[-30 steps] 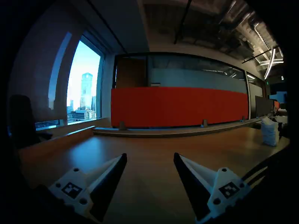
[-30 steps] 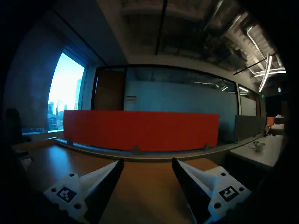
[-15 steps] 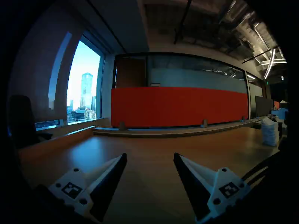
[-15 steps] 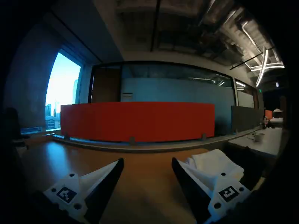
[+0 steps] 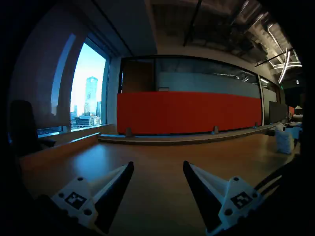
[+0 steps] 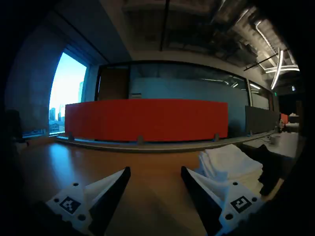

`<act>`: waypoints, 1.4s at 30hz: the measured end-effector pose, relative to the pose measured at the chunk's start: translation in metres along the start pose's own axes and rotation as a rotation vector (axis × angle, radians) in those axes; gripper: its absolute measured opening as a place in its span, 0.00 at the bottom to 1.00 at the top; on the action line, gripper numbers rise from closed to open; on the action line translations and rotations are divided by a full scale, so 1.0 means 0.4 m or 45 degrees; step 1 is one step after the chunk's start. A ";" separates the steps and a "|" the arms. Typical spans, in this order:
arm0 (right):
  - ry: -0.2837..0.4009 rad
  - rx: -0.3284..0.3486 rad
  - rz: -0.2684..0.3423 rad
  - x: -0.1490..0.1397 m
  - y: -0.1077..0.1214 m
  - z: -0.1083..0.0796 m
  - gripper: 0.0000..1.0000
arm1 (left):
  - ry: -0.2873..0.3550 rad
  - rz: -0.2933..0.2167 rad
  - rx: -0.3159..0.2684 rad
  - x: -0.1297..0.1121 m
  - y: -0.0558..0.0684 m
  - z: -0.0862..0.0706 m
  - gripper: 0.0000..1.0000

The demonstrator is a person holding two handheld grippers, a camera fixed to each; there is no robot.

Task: Fold towel

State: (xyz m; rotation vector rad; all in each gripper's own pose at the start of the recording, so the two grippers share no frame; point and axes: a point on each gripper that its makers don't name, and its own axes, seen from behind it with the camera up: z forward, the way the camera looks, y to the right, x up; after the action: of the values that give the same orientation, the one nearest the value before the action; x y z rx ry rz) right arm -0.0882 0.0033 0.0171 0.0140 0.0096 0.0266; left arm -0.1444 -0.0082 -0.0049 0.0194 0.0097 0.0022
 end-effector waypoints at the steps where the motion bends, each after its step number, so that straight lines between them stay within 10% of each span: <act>1: -0.001 -0.005 0.003 -0.006 0.003 0.001 0.99 | 0.000 0.000 0.000 0.000 0.000 0.000 0.92; 42: -0.001 0.003 -0.002 -0.024 -0.020 -0.014 0.99 | 0.000 0.000 0.000 0.000 0.000 0.000 0.92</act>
State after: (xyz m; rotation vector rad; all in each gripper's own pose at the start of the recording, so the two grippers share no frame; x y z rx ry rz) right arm -0.0976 -0.0049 0.0117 0.0163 0.0088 0.0249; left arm -0.1446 -0.0084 -0.0049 0.0195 0.0098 0.0024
